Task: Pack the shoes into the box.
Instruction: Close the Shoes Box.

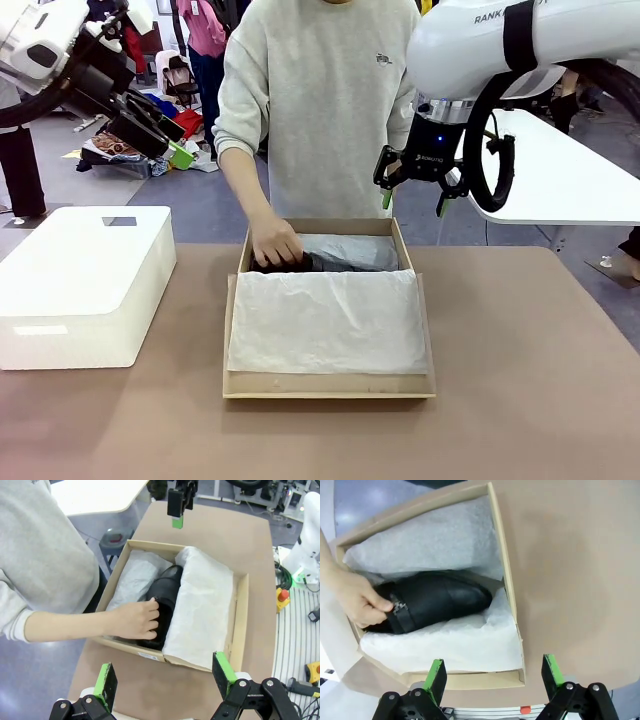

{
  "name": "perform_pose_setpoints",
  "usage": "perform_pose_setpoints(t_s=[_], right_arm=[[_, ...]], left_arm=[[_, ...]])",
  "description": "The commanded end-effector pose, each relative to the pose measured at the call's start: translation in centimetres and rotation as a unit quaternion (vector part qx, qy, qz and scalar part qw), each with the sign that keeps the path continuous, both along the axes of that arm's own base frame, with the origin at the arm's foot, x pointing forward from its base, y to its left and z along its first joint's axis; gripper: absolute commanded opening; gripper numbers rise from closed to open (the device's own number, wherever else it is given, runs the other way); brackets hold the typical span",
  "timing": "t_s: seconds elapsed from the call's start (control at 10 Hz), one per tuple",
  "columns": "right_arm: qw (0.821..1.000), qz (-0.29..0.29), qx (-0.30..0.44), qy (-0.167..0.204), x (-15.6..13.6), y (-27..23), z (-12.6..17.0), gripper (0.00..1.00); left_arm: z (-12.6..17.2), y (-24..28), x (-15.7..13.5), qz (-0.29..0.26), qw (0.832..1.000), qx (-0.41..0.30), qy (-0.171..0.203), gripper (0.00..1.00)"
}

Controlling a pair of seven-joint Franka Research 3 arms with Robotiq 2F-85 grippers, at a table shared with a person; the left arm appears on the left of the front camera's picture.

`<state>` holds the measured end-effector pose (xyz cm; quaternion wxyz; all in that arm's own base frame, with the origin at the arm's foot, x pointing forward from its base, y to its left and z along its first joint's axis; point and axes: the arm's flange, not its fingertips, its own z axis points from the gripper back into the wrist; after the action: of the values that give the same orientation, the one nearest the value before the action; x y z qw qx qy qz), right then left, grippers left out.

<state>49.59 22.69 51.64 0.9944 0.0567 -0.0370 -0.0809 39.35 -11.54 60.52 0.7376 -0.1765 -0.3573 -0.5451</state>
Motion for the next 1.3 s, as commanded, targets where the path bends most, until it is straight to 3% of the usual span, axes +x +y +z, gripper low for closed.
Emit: perform_pose_setpoints(t_s=[0.0,0.3,0.7,0.8,1.2], right_arm=[[1.0,-0.018,-0.005,-0.007,0.1,0.1,0.6,1.0],[1.0,-0.004,0.001,-0.003,0.1,-0.1,0.3,1.0],[0.975,0.214,0.053,-0.017,-0.6,-6.1,1.9,1.0],[0.96,0.271,0.061,-0.019,-0.8,-7.6,2.1,1.0],[0.875,0.467,0.078,-0.102,-1.9,-12.6,2.1,1.0]], left_arm=[[0.1,0.1,0.1,-0.005,1.0,-0.01,-0.002,1.0],[0.1,0.1,0.1,-0.005,1.0,-0.01,-0.002,1.0],[0.1,0.1,0.1,-0.005,1.0,-0.01,-0.002,1.0],[0.1,0.1,0.1,-0.005,1.0,-0.01,-0.002,1.0],[0.1,0.1,0.1,-0.005,1.0,-0.01,-0.002,1.0]])
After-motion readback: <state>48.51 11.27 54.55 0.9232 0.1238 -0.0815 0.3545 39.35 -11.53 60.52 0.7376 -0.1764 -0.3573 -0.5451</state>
